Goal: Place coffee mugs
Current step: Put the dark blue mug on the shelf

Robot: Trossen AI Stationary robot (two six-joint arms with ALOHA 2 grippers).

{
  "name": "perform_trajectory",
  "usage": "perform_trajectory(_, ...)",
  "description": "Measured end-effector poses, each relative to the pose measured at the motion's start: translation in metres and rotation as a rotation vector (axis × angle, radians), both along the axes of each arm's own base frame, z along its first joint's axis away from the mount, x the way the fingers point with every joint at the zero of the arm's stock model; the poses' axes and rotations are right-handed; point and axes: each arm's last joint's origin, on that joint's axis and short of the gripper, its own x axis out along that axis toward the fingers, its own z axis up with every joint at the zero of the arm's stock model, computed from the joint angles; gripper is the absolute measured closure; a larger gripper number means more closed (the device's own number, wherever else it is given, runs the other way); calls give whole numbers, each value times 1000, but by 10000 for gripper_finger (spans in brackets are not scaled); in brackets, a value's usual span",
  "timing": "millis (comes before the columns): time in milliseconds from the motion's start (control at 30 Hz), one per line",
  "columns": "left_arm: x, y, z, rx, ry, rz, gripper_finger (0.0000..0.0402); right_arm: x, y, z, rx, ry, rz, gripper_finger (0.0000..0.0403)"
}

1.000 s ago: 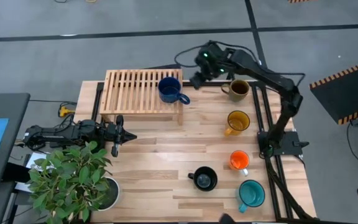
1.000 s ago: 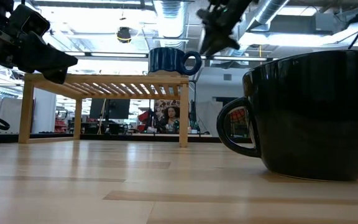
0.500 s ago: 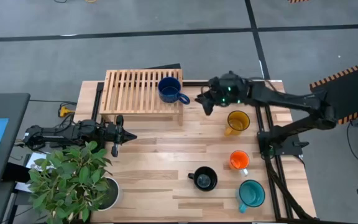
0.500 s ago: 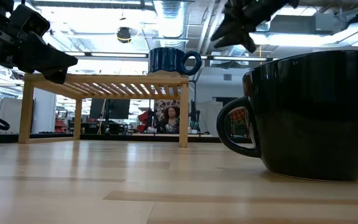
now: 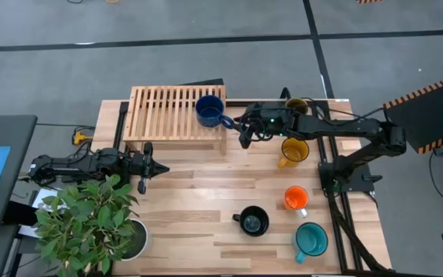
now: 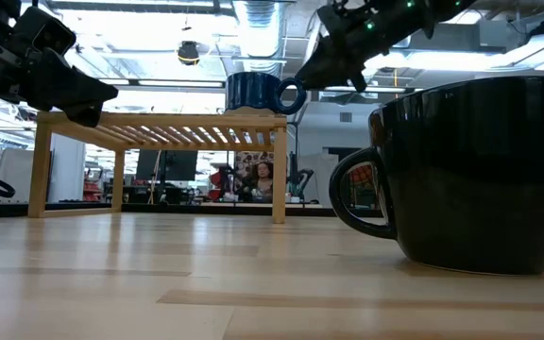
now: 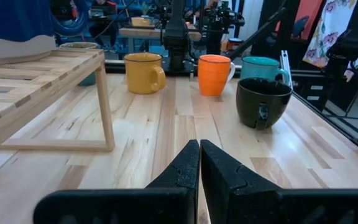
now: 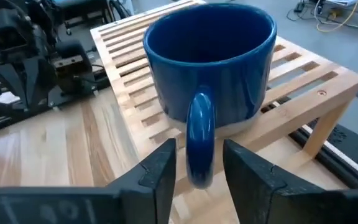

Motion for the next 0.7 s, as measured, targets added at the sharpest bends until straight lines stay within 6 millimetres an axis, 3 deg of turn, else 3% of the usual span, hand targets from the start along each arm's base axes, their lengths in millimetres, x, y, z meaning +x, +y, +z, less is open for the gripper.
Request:
perform_trajectory(167,0,0,0,0,0,0,401,-1,2,3,-11,-5,6,199)
perform_trajectory(300,0,0,0,0,0,0,401,7,-1,-9,12,19,0,169)
perform_trajectory(467,0,0,0,0,0,0,401,20,-3,-19,50,10,-20,159)
perform_trajectory(600,0,0,0,0,0,0,401,29,-7,-20,71,4,-56,184)
perform_trajectory(700,0,0,0,0,0,0,401,36,-7,-10,71,-25,-55,248)
